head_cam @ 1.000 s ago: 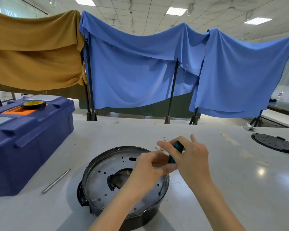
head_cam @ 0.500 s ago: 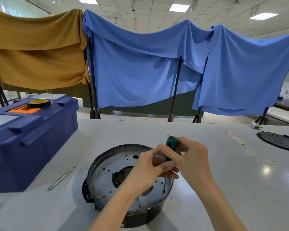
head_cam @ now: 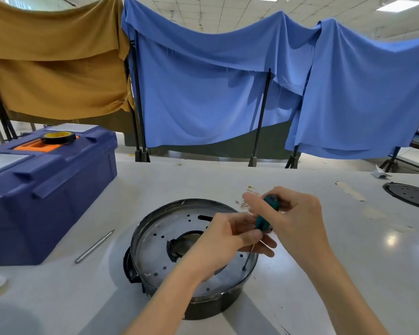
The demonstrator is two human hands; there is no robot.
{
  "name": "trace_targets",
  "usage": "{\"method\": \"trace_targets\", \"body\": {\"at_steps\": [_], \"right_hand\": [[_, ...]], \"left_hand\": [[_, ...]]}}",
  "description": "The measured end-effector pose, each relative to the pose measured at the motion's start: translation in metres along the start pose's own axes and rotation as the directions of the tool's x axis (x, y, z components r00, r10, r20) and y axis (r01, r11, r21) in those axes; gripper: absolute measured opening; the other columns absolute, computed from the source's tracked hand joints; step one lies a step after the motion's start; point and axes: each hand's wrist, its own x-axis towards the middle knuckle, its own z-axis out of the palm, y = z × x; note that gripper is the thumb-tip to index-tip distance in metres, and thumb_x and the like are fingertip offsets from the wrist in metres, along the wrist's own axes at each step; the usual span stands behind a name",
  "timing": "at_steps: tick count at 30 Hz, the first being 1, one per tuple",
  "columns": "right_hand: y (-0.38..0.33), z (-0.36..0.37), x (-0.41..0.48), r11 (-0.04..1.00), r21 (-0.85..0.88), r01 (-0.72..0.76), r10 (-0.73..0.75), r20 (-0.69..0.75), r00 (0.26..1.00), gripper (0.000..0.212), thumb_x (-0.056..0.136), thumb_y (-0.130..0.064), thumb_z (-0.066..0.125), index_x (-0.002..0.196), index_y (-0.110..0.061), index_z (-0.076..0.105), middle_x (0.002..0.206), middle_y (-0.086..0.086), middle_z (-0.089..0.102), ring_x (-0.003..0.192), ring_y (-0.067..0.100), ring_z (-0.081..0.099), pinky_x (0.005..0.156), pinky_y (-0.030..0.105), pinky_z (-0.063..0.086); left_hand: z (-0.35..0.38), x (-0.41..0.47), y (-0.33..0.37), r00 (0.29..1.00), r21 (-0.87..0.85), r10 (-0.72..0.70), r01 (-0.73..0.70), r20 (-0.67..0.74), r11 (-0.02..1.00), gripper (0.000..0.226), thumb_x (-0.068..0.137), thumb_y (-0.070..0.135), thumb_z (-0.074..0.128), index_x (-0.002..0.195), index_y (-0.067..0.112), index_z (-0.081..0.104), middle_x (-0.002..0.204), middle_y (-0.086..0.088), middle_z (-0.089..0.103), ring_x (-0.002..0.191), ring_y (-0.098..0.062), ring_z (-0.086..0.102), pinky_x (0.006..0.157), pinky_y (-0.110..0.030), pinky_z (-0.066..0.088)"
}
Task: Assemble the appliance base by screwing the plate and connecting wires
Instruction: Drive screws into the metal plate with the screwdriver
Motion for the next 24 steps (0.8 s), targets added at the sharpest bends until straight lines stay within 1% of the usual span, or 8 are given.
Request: {"method": "trace_targets", "body": {"at_steps": [2, 4, 10, 12, 14, 16, 19, 24], "right_hand": [[0.0, -0.004, -0.001, 0.972, 0.226, -0.06, 0.009, 0.22, 0.975, 0.032, 0.081, -0.047, 0.064, 0.101, -0.024, 0.073, 0.09, -0.01, 0.075, 0.085, 0.01, 0.072, 0.075, 0.025, 0.06], [0.002, -0.003, -0.002, 0.948, 0.312, -0.068, -0.024, 0.283, 0.959, 0.026, 0.086, -0.036, 0.062, 0.108, -0.027, 0.07, 0.096, -0.013, 0.075, 0.091, 0.008, 0.073, 0.079, 0.021, 0.058], [0.004, 0.012, -0.001, 0.999, -0.031, 0.024, -0.027, -0.101, 0.994, 0.034, 0.07, -0.057, 0.067, 0.075, -0.023, 0.069, 0.066, -0.01, 0.067, 0.065, 0.01, 0.066, 0.064, 0.015, 0.054], [0.003, 0.008, 0.001, 1.0, 0.023, 0.004, -0.003, -0.013, 1.0, 0.037, 0.067, -0.063, 0.064, 0.082, -0.03, 0.07, 0.071, -0.014, 0.07, 0.072, 0.008, 0.069, 0.065, 0.011, 0.053], [0.001, 0.003, 0.002, 0.965, 0.253, -0.067, 0.012, 0.214, 0.977, 0.039, 0.072, -0.056, 0.065, 0.103, -0.034, 0.071, 0.091, -0.018, 0.074, 0.087, 0.004, 0.072, 0.073, 0.012, 0.054], [0.001, 0.001, -0.001, 0.929, 0.359, -0.087, -0.023, 0.291, 0.957, 0.038, 0.077, -0.047, 0.063, 0.112, -0.032, 0.069, 0.101, -0.016, 0.074, 0.092, 0.006, 0.072, 0.077, 0.018, 0.057], [0.002, 0.007, -0.002, 0.966, 0.253, -0.049, 0.018, 0.121, 0.993, 0.028, 0.077, -0.042, 0.068, 0.1, -0.026, 0.073, 0.089, -0.012, 0.076, 0.087, 0.009, 0.073, 0.079, 0.023, 0.059], [0.003, 0.019, -0.007, 0.999, -0.038, 0.004, -0.011, -0.189, 0.982, 0.027, 0.076, -0.045, 0.074, 0.081, -0.019, 0.069, 0.07, -0.013, 0.066, 0.068, 0.006, 0.064, 0.066, 0.014, 0.053]], "left_hand": [[-0.004, -0.002, -0.001, 1.0, 0.004, -0.008, 0.008, 0.011, 1.0, 0.023, 0.101, 0.006, 0.046, 0.114, 0.001, 0.065, 0.099, -0.015, 0.074, 0.094, -0.03, 0.072, 0.086, -0.027, 0.055], [-0.007, -0.005, -0.001, 1.0, -0.002, -0.017, 0.017, 0.01, 1.0, 0.024, 0.102, 0.008, 0.044, 0.114, 0.004, 0.065, 0.101, -0.013, 0.074, 0.097, -0.028, 0.072, 0.088, -0.027, 0.055], [0.0, 0.002, 0.003, 0.999, -0.009, -0.01, 0.009, -0.049, 1.0, 0.023, 0.089, 0.009, 0.067, 0.111, 0.003, 0.066, 0.102, -0.012, 0.074, 0.089, -0.031, 0.073, 0.08, -0.028, 0.058], [-0.003, 0.001, 0.002, 0.999, -0.006, -0.014, 0.014, -0.034, 1.0, 0.019, 0.094, 0.006, 0.06, 0.111, 0.002, 0.066, 0.1, -0.014, 0.074, 0.089, -0.032, 0.073, 0.08, -0.027, 0.057], [-0.008, -0.001, 0.0, 1.0, -0.009, -0.013, 0.013, -0.007, 1.0, 0.021, 0.099, 0.004, 0.049, 0.111, 0.002, 0.066, 0.1, -0.013, 0.074, 0.092, -0.032, 0.072, 0.084, -0.029, 0.056], [-0.012, -0.004, 0.0, 1.0, -0.025, -0.013, 0.014, 0.013, 1.0, 0.025, 0.101, 0.003, 0.043, 0.112, 0.003, 0.066, 0.102, -0.011, 0.074, 0.096, -0.032, 0.071, 0.087, -0.03, 0.055], [-0.01, -0.005, 0.002, 1.0, -0.055, 0.003, -0.004, -0.017, 0.998, 0.02, 0.1, 0.007, 0.05, 0.111, 0.007, 0.067, 0.103, -0.009, 0.074, 0.097, -0.029, 0.072, 0.085, -0.028, 0.056], [-0.002, 0.003, 0.001, 0.996, 0.014, 0.027, -0.026, -0.083, 1.0, 0.021, 0.086, 0.006, 0.071, 0.106, 0.011, 0.07, 0.095, -0.006, 0.075, 0.085, -0.025, 0.074, 0.075, -0.023, 0.057]]}}
